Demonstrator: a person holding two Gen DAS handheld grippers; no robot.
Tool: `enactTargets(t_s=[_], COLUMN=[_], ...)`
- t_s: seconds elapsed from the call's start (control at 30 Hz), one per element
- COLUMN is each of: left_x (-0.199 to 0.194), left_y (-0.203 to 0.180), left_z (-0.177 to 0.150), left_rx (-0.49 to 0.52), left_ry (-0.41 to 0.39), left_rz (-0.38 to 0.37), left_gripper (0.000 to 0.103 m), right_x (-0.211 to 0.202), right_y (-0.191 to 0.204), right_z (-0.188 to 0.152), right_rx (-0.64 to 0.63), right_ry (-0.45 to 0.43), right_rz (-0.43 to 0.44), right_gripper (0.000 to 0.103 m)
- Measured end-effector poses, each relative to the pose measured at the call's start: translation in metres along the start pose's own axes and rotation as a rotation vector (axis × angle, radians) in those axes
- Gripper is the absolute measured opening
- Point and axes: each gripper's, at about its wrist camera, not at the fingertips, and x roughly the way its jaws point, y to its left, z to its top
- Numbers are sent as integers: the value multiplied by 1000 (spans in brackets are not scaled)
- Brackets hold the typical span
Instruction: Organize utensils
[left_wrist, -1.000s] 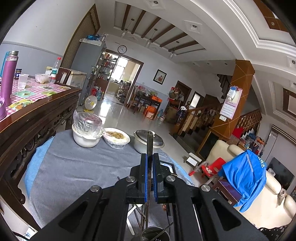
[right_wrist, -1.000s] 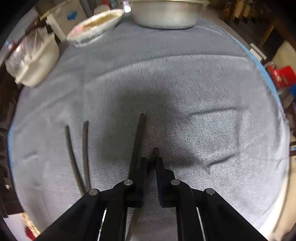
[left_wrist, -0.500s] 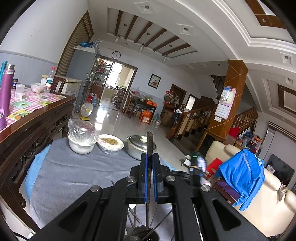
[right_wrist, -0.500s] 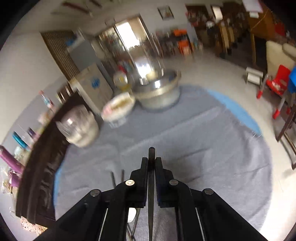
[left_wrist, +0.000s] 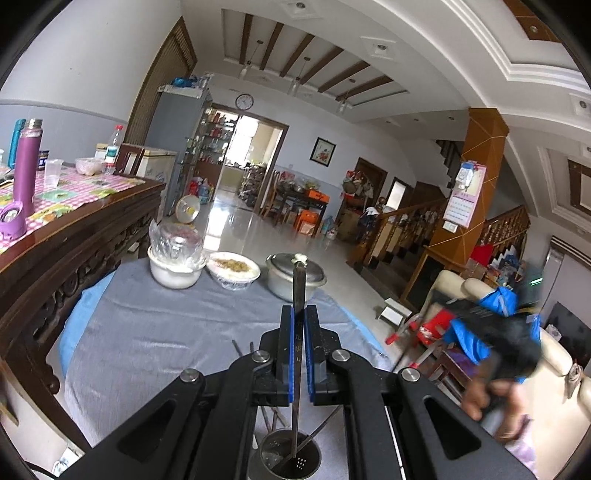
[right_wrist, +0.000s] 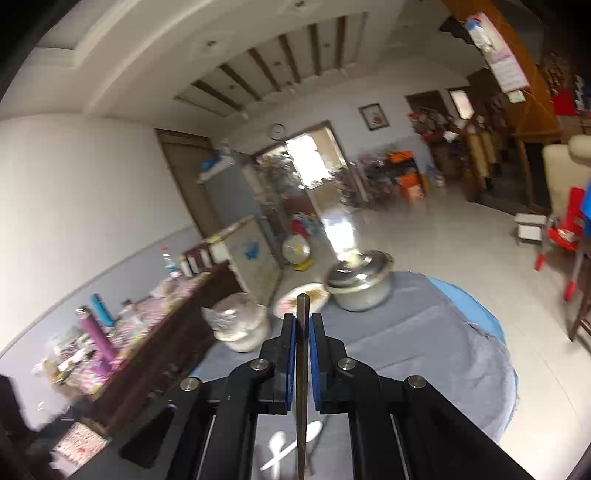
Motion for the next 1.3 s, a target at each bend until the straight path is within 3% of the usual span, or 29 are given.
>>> enactTargets(t_s=[0.23, 0.57, 0.7, 0.87, 1.0, 1.3], left_x=[7, 12, 14, 11, 5, 20], left_y=[-1, 4, 5, 5, 11, 39], left_z=[-13, -23, -25, -21, -16, -20], left_rx=[1, 20, 8, 6, 4, -53], left_ry=[26, 98, 124, 114, 87, 135], left_rz=[45, 73, 58, 56, 81, 136], left_gripper=[5, 5, 5, 8, 20, 22], right_x=[-26, 20, 22, 15, 10, 25], right_y=[42, 67, 58, 41, 19, -38], right_z=[-14, -69, -74, -66, -61, -63], right_rx=[-65, -137, -132, -75, -8, 149], right_ry=[-85, 84, 113, 85, 60, 118], right_rz=[103, 109, 98, 88, 63, -13], right_gripper=[8, 8, 9, 12, 20, 23])
